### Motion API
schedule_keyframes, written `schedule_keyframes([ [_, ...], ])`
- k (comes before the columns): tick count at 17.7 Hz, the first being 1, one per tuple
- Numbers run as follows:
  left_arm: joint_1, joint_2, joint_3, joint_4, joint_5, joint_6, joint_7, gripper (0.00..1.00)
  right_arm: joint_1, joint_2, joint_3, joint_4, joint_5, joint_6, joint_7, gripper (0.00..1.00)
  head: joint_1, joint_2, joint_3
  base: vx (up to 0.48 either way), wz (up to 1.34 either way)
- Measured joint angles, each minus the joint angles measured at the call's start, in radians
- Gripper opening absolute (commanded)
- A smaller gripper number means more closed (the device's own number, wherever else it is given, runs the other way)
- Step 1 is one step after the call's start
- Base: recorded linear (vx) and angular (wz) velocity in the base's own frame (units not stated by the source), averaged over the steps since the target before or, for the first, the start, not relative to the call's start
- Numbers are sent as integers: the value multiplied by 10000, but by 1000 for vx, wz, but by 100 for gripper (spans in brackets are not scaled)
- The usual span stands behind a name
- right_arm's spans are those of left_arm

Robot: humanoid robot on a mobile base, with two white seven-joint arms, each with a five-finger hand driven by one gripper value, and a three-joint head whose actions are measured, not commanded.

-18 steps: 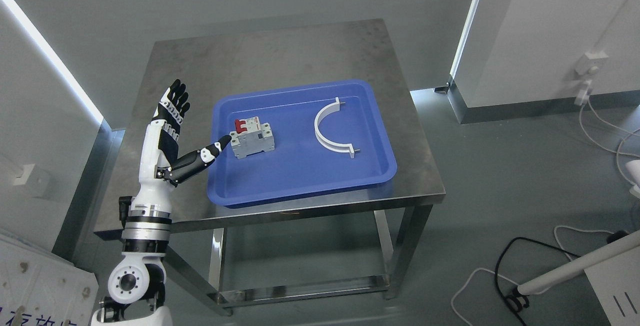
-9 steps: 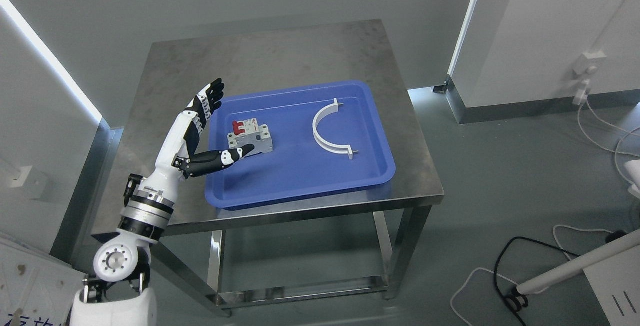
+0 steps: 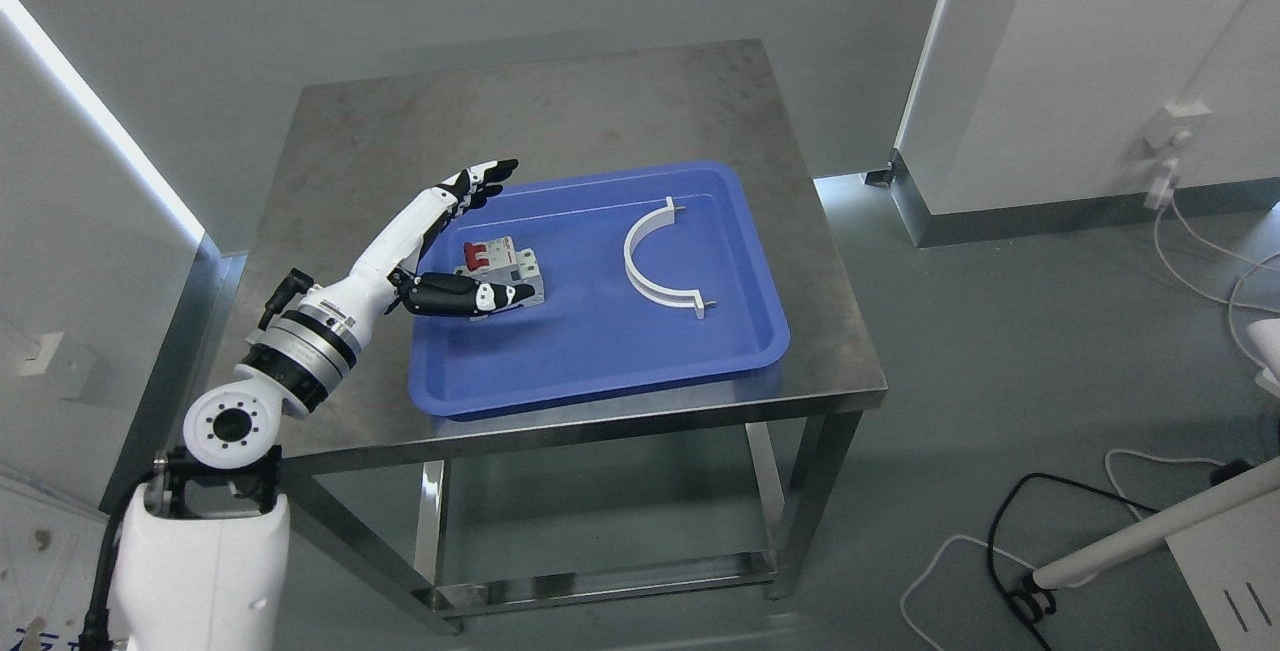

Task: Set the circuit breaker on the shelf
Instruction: 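Close the left hand fingers around the circuit breaker, then lift the circuit breaker out of the tray with the left hand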

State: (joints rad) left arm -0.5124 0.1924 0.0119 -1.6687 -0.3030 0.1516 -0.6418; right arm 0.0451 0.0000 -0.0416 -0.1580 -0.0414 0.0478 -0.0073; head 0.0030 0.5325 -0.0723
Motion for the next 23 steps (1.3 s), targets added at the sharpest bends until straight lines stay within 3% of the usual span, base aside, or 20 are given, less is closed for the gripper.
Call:
schedule_keyframes([
  [13, -209, 420, -418, 317, -1692, 550, -297, 65, -2, 0, 0, 0, 0, 0, 40, 100, 0, 0, 0, 0, 0],
  [16, -223, 430, -456, 381, -1903, 591, -321, 56, -3, 0, 1, 0, 0, 0, 41, 100, 0, 0, 0, 0, 0],
  [19, -234, 351, -480, 451, -2087, 467, -569, 42, -4, 0, 1, 0, 0, 0, 42, 100, 0, 0, 0, 0, 0],
  [21, -236, 233, -472, 492, -2173, 240, -691, 26, -3, 0, 1, 0, 0, 0, 41, 100, 0, 0, 0, 0, 0],
  [22, -237, 151, -436, 519, -2217, 102, -716, 12, -2, 0, 1, 0, 0, 0, 42, 100, 0, 0, 0, 0, 0],
  [23, -236, 53, -403, 551, -2273, -166, -764, 7, -1, 0, 1, 0, 0, 0, 42, 100, 0, 0, 0, 0, 0],
])
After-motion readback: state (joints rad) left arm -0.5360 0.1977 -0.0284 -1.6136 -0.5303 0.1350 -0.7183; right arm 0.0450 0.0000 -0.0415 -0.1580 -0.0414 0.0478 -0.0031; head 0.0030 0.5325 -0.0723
